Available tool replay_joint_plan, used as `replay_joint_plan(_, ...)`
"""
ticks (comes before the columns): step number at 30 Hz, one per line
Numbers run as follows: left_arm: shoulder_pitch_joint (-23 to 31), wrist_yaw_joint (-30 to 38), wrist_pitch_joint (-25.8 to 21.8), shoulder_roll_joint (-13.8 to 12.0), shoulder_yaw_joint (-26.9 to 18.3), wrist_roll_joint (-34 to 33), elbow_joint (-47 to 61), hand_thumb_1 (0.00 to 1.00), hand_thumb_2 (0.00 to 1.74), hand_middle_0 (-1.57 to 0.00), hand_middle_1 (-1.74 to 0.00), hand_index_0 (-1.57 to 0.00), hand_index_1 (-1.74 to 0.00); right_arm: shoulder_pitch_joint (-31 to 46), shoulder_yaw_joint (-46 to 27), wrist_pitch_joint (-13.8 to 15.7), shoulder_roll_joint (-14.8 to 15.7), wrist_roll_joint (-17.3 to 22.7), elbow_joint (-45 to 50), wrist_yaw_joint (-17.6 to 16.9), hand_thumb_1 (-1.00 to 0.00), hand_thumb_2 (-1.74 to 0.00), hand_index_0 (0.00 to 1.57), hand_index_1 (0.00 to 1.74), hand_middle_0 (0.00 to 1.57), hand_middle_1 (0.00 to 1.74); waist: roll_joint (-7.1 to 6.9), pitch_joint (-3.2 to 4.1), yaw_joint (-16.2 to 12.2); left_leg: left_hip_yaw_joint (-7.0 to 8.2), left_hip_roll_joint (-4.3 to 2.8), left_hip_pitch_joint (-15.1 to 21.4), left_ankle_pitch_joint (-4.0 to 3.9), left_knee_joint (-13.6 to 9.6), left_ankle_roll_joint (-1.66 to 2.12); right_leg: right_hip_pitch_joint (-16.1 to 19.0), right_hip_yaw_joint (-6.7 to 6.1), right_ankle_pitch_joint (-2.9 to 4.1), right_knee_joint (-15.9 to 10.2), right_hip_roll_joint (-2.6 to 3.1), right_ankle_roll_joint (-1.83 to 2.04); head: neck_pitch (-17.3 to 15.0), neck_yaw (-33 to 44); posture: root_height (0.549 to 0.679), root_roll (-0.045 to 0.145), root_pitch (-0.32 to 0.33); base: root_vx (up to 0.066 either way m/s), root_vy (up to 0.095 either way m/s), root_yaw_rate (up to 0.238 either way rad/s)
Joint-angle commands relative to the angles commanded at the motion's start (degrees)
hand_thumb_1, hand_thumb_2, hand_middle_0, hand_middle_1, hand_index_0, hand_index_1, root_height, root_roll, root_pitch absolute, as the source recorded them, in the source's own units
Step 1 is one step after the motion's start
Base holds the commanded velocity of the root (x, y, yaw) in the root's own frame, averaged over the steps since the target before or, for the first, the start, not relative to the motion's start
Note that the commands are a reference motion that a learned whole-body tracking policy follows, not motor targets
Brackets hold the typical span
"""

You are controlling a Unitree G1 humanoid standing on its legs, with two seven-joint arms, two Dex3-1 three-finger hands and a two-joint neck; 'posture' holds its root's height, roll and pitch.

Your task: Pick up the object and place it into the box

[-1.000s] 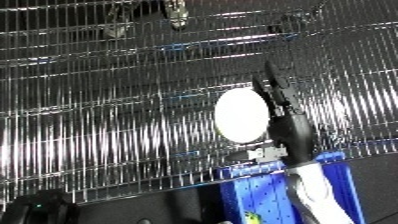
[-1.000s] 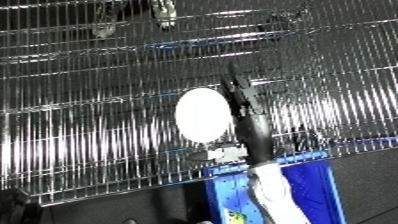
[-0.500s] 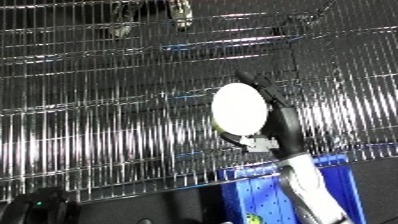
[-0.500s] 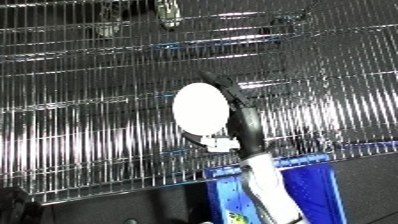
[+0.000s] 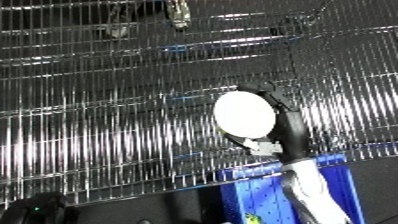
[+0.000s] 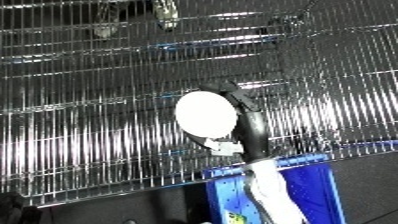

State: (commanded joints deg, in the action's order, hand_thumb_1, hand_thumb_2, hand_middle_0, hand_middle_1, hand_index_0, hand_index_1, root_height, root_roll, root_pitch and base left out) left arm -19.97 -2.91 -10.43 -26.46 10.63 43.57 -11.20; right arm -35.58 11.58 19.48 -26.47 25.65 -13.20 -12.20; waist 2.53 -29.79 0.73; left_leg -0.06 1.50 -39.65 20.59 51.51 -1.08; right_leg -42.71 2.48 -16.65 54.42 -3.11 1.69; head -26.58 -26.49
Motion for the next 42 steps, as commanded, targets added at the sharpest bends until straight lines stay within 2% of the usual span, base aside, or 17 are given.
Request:
replay_joint_plan(7,3.5,-1.1,-0.6,0.4,-2.7,-0.2,1.8,1.00,1.74,-1.57,-1.74,-1.57,-1.74,7.9,-4.0,1.1,0.3,-3.4,8.0,-1.0,-0.70,-1.22,1.10,1.22,1.10,1.22,-0.76,0.00,-2.1,0.51,-0.76,2.6,0.85,-0.1,-0.29,2.5,-0.85,-0.12,-0.9,0.56,0.07,0.7,-1.0,0.615,0.051,0.117,-0.011,0.037,-0.166)
replay_joint_plan(13,5.7,-2.3,-1.0,0.9,-4.6,-0.7,2.5,1.00,1.74,-1.57,-1.74,-1.57,-1.74,14.4,-7.7,3.3,0.5,-4.1,12.4,-1.6,-0.70,-1.22,1.10,1.22,1.10,1.22,-1.34,0.00,-3.6,1.18,-1.28,4.9,0.98,-1.0,-0.49,4.9,-1.42,0.11,-2.4,1.15,0.21,1.2,-2.9,0.619,0.051,0.098,-0.024,0.019,-0.146)
replay_joint_plan(17,5.9,-2.5,-1.0,1.0,-5.1,-1.0,2.4,1.00,1.74,-1.57,-1.74,-1.57,-1.74,17.0,-9.2,4.0,0.5,-4.8,14.5,-3.4,-0.70,-1.22,1.10,1.22,1.10,1.22,-1.58,0.00,-4.7,1.72,-1.48,6.5,1.01,-1.8,-0.53,6.5,-1.99,0.31,-3.6,1.62,0.26,1.4,-5.7,0.623,0.053,0.088,-0.042,0.013,-0.123)
replay_joint_plan(20,6.3,-2.9,-1.2,1.1,-5.5,-1.1,1.9,1.00,1.74,-1.57,-1.74,-1.57,-1.74,18.9,-10.6,4.7,0.1,-4.9,15.4,-4.7,-0.70,-1.22,1.10,1.22,1.10,1.22,-1.64,0.00,-5.7,2.31,-1.75,7.8,1.33,-2.2,-0.57,7.8,-2.52,0.42,-4.5,1.88,0.25,1.3,-8.8,0.626,0.056,0.079,-0.026,0.043,-0.183)
replay_joint_plan(25,7.4,-3.2,-2.5,2.2,-6.0,-1.1,1.2,1.00,1.74,-1.57,-1.74,-1.57,-1.74,22.5,-14.1,5.5,-0.2,-2.8,16.1,-5.1,-0.70,-1.22,1.10,1.22,1.10,1.22,-1.07,0.00,-8.0,3.90,-2.20,10.2,1.88,-3.1,-0.42,9.3,-3.83,0.53,-5.7,1.99,0.21,-0.5,-13.7,0.630,0.065,0.067,-0.010,0.102,-0.232)
replay_joint_plan(30,8.8,-3.2,-4.6,4.0,-5.3,0.0,0.3,1.00,1.74,-1.57,-1.74,-1.57,-1.74,26.9,-17.4,7.0,-1.3,0.5,14.9,-3.5,-0.70,-1.22,1.10,1.22,1.10,1.22,0.46,0.00,-10.8,5.85,-2.34,12.9,1.52,-4.6,-0.19,10.2,-5.64,0.20,-6.4,2.24,0.03,-1.7,-18.7,0.632,0.076,0.062,0.022,0.166,-0.234)
replay_joint_plan(36,9.8,-3.2,-6.5,5.8,-4.9,1.3,-0.7,1.00,1.74,-1.57,-1.74,-1.57,-1.74,31.0,-21.4,11.4,-1.7,6.0,12.9,-0.3,-0.70,-1.22,1.10,1.22,1.10,1.22,1.83,0.00,-13.8,7.93,-2.55,15.0,1.59,-5.6,-0.06,10.6,-7.12,-0.23,-6.7,2.59,-0.16,-2.8,-23.5,0.633,0.085,0.062,0.031,0.130,-0.165)
replay_joint_plan(42,8.9,-2.8,-7.4,6.8,-4.4,2.4,-2.0,1.00,1.74,-1.57,-1.74,-1.57,-1.74,32.8,-23.8,14.9,-1.6,9.1,8.5,0.2,-0.70,-1.22,1.10,1.22,1.10,1.22,2.56,0.00,-15.6,9.19,-2.53,16.0,1.80,-6.3,-0.13,10.4,-8.07,-0.28,-7.0,3.15,-0.23,-4.0,-27.5,0.633,0.090,0.068,0.016,0.079,-0.085)
